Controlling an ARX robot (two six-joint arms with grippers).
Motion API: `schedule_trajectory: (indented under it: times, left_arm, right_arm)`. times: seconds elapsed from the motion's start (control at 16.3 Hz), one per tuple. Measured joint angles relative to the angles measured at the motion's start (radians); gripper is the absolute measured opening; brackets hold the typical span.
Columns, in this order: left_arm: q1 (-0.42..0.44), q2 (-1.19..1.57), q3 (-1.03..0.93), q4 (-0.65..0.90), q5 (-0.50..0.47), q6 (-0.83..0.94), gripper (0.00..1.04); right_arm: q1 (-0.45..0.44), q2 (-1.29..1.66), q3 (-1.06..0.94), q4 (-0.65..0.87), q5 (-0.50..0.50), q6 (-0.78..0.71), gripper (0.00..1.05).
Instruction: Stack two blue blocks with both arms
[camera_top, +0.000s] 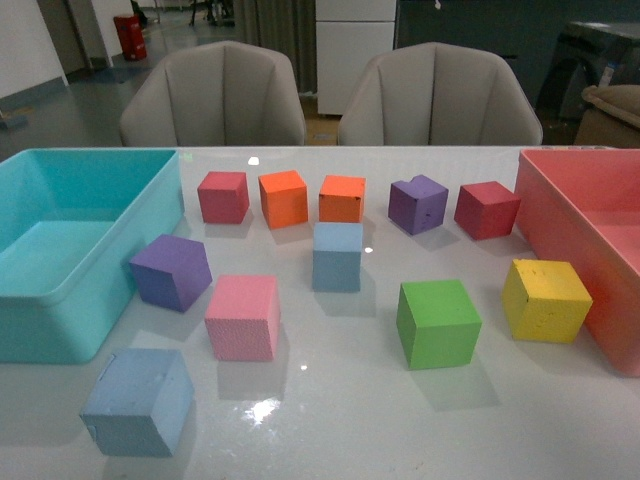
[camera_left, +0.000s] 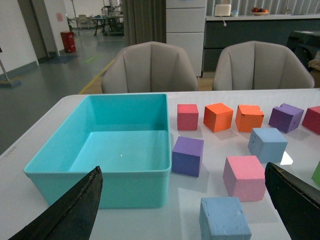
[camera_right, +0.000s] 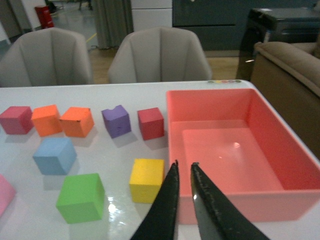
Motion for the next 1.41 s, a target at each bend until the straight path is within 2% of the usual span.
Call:
schedule_trajectory:
  times: [0.06,0.12,0.37,1.16,1.23,1.41]
  left_arm:
    - [0.0,0.0,0.0,0.0,-0.001,0.0,0.98]
    - [0.0,0.0,0.0,0.0,0.0,0.0,0.98]
    - [0.0,0.0,0.0,0.0,0.0,0.0,0.98]
    - [0.0,0.0,0.0,0.0,0.0,0.0,0.98]
    - [0.0,0.0,0.0,0.0,-0.001,0.0,0.98]
    - [0.0,0.0,0.0,0.0,0.0,0.0,0.98]
  right_arm:
    - [-0.039,-0.19,-0.055,-0.115,-0.011,-0.006,0.04]
    - [-0.037,-0.307,-0.087,-0.134,-0.023,-0.014,0.02]
    - [-0.031,-0.415,-0.166,-0.155,-0.023,-0.014,0.02]
    - [-0.031,-0.558,-0.23,-0.219,-0.023,-0.014,0.02]
    - [-0.031,-0.708,-0.253,-0.389,-0.025,-0.014,0.02]
    - [-0.031,-0.752,-0.253,-0.393,-0.026,-0.014,0.02]
